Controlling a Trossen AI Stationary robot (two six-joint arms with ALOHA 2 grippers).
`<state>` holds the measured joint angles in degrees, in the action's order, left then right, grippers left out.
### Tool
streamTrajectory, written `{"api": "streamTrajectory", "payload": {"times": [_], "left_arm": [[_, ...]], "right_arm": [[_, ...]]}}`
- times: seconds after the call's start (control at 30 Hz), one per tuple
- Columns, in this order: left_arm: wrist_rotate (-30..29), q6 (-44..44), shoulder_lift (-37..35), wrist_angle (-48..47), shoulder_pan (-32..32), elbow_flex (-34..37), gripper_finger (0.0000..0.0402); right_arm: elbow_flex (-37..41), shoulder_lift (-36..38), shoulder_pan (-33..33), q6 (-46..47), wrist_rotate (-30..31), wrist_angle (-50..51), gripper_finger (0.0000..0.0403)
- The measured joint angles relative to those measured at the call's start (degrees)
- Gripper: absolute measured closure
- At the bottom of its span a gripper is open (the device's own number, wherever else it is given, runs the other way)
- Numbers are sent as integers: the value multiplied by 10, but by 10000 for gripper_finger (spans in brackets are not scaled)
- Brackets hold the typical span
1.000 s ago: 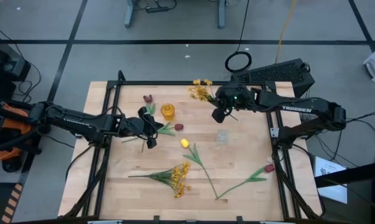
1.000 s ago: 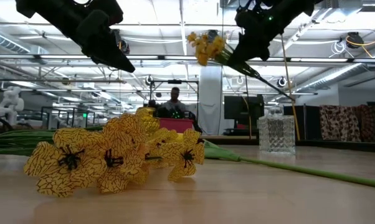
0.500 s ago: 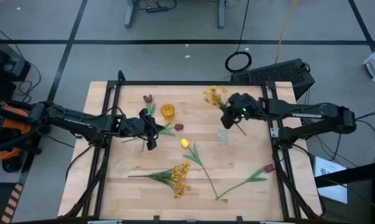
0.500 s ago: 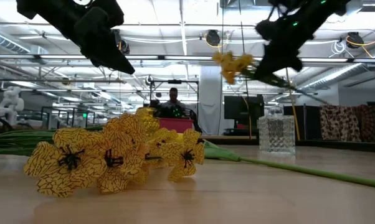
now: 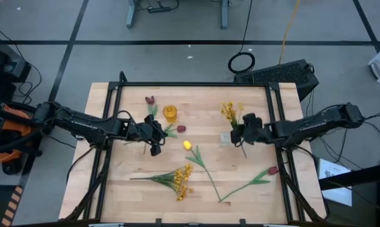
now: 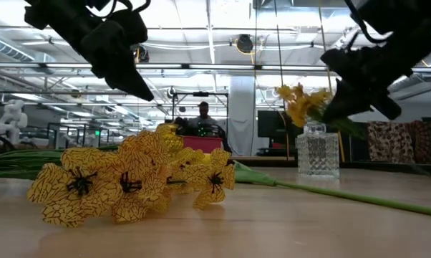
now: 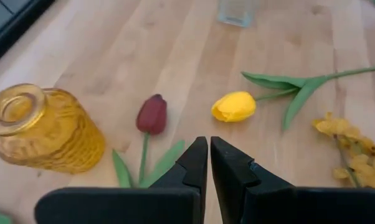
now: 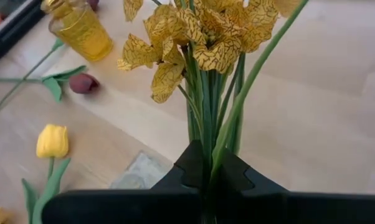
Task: Sort flowers into vase by color
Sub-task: Move the yellow flower to the right side of the transparent vase, then move the yellow flower on top of the other yellow flower
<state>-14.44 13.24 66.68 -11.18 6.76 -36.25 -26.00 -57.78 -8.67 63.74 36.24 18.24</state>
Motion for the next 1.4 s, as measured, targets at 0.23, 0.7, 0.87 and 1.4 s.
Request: {"api": "streamTrajectory", "payload": {"times": [0.23, 0.7, 0.87, 1.4], "left_arm": [[69, 14, 8, -4, 86, 0, 372], [69, 146, 115, 2, 237, 0, 235], [46, 193, 173, 30, 276, 0, 166], [3, 223, 290, 144, 313, -3, 174]], "right_arm": [[25, -43, -31, 112, -4, 6, 376], [26, -135, -51, 197, -14, -1, 302], [26, -127, -58, 200, -21, 0, 273], [-82, -90, -115, 182, 3, 153, 214]]}}
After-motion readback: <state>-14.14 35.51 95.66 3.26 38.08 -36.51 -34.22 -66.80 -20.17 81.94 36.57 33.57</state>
